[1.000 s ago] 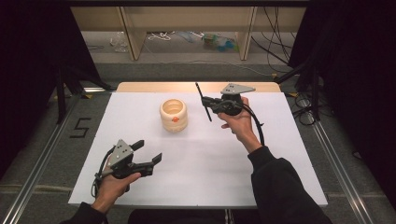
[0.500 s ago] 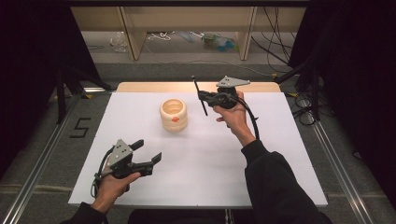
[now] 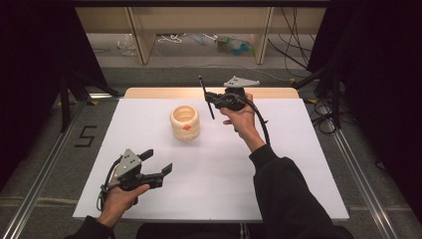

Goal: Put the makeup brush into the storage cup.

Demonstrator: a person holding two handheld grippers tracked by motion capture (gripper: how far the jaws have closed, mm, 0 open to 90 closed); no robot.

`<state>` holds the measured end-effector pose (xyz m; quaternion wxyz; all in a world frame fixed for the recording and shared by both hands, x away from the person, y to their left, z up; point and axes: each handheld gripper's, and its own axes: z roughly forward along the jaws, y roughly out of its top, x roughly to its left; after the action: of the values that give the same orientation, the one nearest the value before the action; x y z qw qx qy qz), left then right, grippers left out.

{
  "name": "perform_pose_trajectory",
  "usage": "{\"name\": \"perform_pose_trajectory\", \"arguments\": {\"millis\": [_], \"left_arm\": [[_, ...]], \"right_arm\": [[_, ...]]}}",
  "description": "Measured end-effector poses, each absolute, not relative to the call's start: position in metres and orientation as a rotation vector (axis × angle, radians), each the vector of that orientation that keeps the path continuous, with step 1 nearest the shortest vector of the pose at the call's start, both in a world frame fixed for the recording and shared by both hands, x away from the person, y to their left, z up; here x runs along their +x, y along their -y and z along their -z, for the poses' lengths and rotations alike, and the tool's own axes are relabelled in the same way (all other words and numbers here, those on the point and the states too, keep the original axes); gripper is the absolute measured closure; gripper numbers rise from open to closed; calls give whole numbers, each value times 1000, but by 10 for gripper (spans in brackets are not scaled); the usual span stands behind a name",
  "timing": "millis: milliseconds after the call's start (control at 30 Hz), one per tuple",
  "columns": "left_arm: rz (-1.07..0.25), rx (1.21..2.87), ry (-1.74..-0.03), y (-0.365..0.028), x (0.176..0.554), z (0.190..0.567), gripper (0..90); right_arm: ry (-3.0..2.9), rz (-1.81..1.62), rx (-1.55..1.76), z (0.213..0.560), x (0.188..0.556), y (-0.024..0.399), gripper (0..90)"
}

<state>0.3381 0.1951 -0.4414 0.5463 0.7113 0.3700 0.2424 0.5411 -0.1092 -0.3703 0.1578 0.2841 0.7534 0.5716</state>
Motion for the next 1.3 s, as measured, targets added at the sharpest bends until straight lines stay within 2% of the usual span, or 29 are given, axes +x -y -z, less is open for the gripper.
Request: {"name": "perform_pose_trajectory", "arguments": {"millis": [1300], "left_arm": [[-566,1690,-887,-196,337,441,161]], "right_arm": [[-2156,-1668,850,373,563,69,842]]}}
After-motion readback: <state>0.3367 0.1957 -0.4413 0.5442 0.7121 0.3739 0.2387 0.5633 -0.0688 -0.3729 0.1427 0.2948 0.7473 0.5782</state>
